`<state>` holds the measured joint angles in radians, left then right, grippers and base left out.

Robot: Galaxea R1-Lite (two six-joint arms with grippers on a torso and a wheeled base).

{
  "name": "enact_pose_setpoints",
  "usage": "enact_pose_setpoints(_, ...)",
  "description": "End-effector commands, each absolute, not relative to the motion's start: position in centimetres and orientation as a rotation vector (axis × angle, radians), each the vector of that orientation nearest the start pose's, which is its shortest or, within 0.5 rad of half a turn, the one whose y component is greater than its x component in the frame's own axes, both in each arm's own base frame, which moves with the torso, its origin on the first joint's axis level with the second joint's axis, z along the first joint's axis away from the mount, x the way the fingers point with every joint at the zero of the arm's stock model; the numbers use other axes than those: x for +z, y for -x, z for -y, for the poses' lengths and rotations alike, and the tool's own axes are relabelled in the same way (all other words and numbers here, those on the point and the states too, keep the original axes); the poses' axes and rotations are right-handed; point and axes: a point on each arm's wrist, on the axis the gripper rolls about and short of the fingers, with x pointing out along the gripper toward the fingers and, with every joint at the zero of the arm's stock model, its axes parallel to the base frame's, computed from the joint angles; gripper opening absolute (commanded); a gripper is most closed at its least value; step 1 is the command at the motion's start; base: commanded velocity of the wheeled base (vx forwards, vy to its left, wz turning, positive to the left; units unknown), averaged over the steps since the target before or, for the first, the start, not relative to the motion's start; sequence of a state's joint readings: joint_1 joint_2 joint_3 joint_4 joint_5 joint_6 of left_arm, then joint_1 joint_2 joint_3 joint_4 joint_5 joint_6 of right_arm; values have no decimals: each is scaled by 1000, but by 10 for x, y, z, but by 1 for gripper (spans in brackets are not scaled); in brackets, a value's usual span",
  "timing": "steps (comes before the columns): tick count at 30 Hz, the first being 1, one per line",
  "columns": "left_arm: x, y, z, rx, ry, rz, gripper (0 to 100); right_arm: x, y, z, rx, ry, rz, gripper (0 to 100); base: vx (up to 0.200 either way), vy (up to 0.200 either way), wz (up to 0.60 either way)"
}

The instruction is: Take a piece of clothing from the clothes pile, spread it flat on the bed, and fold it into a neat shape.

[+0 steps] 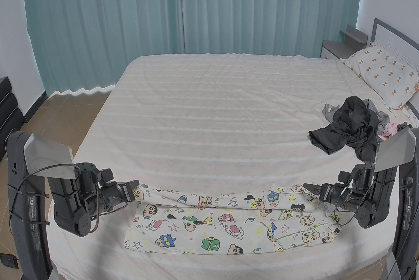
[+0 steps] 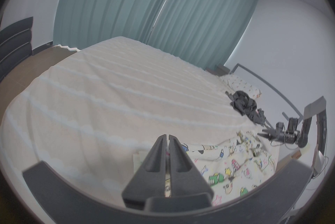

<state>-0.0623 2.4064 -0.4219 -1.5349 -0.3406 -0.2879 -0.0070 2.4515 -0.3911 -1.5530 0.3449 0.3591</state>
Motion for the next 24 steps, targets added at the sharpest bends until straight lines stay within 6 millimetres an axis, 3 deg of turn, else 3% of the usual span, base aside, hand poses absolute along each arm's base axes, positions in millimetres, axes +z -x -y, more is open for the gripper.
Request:
enact_pose_setpoints(1, -42, -290, 20, -325, 319, -590, 0, -47, -305, -6, 240, -436, -549, 100, 0, 0, 0)
enact_pose_setpoints(10, -73, -262, 21, -369, 168, -744, 0, -47, -304, -6, 240, -435, -552, 100, 0, 0, 0)
enact_pose_setpoints(21, -74, -259, 22, -370, 161, -763, 0, -48, -304, -6, 242, -433, -553, 100, 0, 0, 0)
enact_pose_setpoints(22, -74, -259, 22, -370, 161, -763, 100, -48, -304, -6, 242, -433, -553, 100, 0, 0, 0)
enact_pose_setpoints(24, -74, -258, 22, -365, 162, -768, 100, -48, -304, -6, 241, -433, -555, 100, 0, 0, 0)
